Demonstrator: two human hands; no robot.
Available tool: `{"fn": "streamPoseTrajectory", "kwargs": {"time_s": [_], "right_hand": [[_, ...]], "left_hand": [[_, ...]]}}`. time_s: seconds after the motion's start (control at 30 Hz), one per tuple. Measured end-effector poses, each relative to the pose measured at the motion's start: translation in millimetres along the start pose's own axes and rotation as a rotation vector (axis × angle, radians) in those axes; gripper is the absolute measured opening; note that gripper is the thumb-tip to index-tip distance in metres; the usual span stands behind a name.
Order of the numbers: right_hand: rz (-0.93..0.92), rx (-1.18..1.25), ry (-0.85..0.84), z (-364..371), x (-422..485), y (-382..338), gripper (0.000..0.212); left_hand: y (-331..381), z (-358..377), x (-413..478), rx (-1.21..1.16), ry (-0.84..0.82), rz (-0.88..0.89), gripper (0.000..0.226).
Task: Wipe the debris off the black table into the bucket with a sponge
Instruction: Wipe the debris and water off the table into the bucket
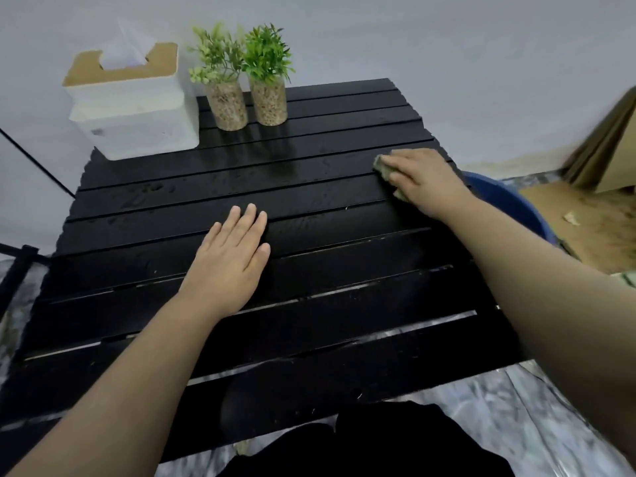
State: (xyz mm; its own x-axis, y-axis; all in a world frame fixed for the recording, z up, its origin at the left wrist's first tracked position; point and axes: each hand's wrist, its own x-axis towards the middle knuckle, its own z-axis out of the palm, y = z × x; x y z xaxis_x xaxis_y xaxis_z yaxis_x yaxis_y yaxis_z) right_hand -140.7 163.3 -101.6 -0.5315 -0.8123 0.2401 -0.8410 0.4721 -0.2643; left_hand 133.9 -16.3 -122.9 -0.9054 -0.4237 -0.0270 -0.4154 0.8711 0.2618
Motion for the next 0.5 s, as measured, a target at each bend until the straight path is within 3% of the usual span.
{"fn": "streamPoseTrajectory", "kwargs": {"time_s": [0.07, 0.17, 0.23, 0.27, 0.4, 0.47, 0.5], "right_hand": [[-0.153, 0.046, -0.074, 8.1, -18.3, -26.3, 0.034], [-0.551, 0.185, -0.192, 18.3, -77.6, -70.2, 0.034], [-0.655, 0.197, -0.268, 9.1, -85.2, -54.3, 0.034], [-0.608, 0.152, -0.238, 2.7, -76.6, -35.8, 0.033], [-0.048, 0.090, -0.031, -21.6, -22.4, 41.9, 0.032], [0.044, 0.104, -0.013, -21.1, -24.1, 36.2, 0.032], [0.002, 0.117, -0.037, -18.6, -36.0, 26.1, 0.033]], "left_hand": [[-0.7, -0.3, -0.4, 0.004, -0.009, 0.006, 0.053], [-3.7, -0.4, -0.2, 0.000, -0.020, 0.010, 0.055], [-3.4, -1.9, 1.6, 0.016, -0.039, -0.003, 0.056], [-1.5, -2.6, 2.2, 0.033, -0.045, -0.018, 0.057], [26.9, -1.3, 2.6, 0.027, -0.014, -0.056, 0.055], [51.9, 2.3, 5.0, -0.018, 0.010, -0.009, 0.055], [64.1, 4.5, 7.0, -0.039, 0.023, 0.017, 0.055]]}}
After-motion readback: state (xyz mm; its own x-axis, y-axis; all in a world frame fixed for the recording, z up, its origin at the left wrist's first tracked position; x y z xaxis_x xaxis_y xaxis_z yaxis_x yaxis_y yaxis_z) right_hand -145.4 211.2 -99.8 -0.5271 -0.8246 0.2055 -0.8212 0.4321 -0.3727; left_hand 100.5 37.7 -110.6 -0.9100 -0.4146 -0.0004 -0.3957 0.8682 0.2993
